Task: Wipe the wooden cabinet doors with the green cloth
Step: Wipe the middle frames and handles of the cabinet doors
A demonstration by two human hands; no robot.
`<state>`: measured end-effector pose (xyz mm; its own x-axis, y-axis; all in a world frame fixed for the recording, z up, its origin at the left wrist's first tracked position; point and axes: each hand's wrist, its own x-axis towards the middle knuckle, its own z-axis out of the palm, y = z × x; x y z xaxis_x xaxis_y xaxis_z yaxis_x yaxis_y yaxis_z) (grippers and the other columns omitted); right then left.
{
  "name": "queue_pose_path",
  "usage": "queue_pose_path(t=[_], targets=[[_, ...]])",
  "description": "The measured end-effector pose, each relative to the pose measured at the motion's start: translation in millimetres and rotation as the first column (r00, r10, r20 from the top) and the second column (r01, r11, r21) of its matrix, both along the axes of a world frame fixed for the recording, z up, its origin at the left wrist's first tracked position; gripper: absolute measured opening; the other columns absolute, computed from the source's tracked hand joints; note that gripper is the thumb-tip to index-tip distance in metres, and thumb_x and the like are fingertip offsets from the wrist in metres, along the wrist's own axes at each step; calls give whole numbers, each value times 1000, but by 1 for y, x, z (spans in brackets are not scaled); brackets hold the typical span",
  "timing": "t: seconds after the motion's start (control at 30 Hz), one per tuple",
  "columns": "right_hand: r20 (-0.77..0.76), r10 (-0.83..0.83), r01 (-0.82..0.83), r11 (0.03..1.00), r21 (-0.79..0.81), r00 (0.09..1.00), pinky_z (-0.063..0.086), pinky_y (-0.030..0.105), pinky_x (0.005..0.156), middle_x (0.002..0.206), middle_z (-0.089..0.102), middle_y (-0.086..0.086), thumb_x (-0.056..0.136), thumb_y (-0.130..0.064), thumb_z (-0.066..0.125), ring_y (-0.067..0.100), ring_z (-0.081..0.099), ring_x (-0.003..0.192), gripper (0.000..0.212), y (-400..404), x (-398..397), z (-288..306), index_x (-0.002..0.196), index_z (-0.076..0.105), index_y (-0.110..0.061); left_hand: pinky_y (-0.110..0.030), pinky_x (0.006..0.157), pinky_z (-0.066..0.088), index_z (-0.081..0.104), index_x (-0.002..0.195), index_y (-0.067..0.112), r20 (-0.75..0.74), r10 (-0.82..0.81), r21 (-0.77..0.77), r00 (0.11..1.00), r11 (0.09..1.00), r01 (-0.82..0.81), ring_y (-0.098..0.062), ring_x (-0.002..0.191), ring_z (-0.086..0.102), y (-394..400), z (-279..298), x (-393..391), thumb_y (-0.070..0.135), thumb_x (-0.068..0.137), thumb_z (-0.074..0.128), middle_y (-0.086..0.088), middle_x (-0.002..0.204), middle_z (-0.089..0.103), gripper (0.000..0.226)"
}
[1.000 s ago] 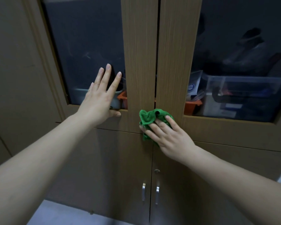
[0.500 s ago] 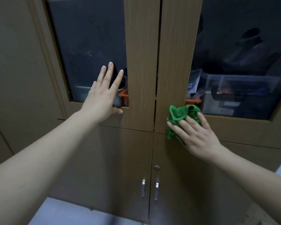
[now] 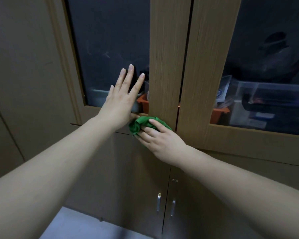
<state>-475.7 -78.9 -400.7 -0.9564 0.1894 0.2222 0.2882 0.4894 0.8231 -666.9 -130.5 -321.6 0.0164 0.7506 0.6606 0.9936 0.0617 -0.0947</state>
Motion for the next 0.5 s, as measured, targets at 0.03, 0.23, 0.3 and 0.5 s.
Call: queue_pose_path(t=[0.03, 0.23, 0.3, 0.5], targets=[[-7, 7, -7, 1000, -7, 1000, 4, 49, 122, 151, 50, 3, 98, -20, 31, 25, 42, 141, 55, 0, 6, 0, 152, 40, -13, -59, 116, 22, -16, 154, 34, 6, -6, -5, 1000, 1000, 6, -24, 150, -21, 0, 0, 0, 5, 69, 85, 1, 161, -30, 136], [-68, 65, -69, 996, -59, 996, 35, 55, 113, 132, 64, 5, 93, -18, 43, 27, 57, 126, 45, -1, 59, 9, 133, 63, -15, -59, 115, 22, -18, 153, 35, 6, -10, -15, 1000, 1000, 10, -24, 150, -20, -1, 0, 0, 38, 64, 90, 3, 159, -34, 140], [-156, 115, -126, 990, -62, 981, 48, 54, 99, 120, 69, 5, 90, -13, 51, 28, 64, 116, 34, -4, 76, 13, 118, 71, -14, -59, 116, 21, -18, 153, 35, 13, -3, -12, 1000, 1000, 3, -24, 150, -20, -1, 1, -1, 45, 62, 89, 3, 158, -35, 141], [-741, -231, -460, 658, -596, 630, 52, 37, 93, 120, 63, -22, 81, -5, 70, 5, 56, 114, 45, -34, 96, 25, 119, 66, -29, -53, 115, 27, -16, 154, 32, -13, 24, -24, 1000, 999, -24, -25, 151, -18, -11, 4, 4, 51, 67, 84, -1, 162, -29, 134]])
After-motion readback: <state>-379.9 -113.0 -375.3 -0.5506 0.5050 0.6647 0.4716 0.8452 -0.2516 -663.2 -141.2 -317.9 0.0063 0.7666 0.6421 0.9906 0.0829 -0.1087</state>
